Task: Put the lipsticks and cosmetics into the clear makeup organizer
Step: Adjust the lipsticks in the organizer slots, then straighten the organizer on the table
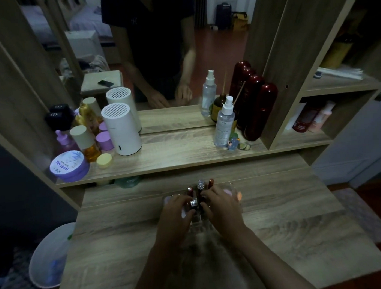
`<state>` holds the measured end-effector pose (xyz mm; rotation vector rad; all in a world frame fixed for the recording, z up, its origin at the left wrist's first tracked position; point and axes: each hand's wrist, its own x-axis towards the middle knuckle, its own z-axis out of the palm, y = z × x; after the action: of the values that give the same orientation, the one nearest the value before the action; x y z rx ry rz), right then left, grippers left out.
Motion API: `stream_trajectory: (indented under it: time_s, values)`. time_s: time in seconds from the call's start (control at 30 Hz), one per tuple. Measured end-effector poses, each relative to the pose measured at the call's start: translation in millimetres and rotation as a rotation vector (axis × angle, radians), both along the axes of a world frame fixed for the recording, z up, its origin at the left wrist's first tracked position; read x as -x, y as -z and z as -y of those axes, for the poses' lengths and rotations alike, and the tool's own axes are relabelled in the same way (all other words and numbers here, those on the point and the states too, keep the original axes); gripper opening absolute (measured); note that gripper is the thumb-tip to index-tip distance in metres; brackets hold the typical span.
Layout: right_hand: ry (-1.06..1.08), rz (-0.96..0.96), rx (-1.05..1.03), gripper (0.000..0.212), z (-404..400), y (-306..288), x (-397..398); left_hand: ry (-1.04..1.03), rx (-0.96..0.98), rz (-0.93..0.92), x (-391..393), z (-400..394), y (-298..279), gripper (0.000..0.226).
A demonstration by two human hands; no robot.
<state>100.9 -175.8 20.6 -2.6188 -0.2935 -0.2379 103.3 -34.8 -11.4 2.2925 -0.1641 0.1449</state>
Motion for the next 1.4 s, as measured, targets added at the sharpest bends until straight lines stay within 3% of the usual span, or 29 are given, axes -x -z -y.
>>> stream_trajectory:
  time_s: [0.2, 0.5, 1.0, 1.4]
  values:
    - [-0.014, -0.158, -0.005, 0.022, -5, 7, -4, 0.006, -0.027, -0.018, -2, 2, 3, 0.026]
    - [0.04, -0.092, 0.029, 0.011, -6, 7, -10, -0.028, -0.062, -0.002, -7, 6, 6, 0.021]
    - [0.055, -0.097, 0.06, 0.013, -4, 5, -13, -0.028, -0.064, 0.033, -9, 5, 14, 0.018]
    - [0.056, -0.048, -0.037, 0.013, 14, -8, -12, -0.053, -0.004, 0.048, -3, -11, 7, 0.014]
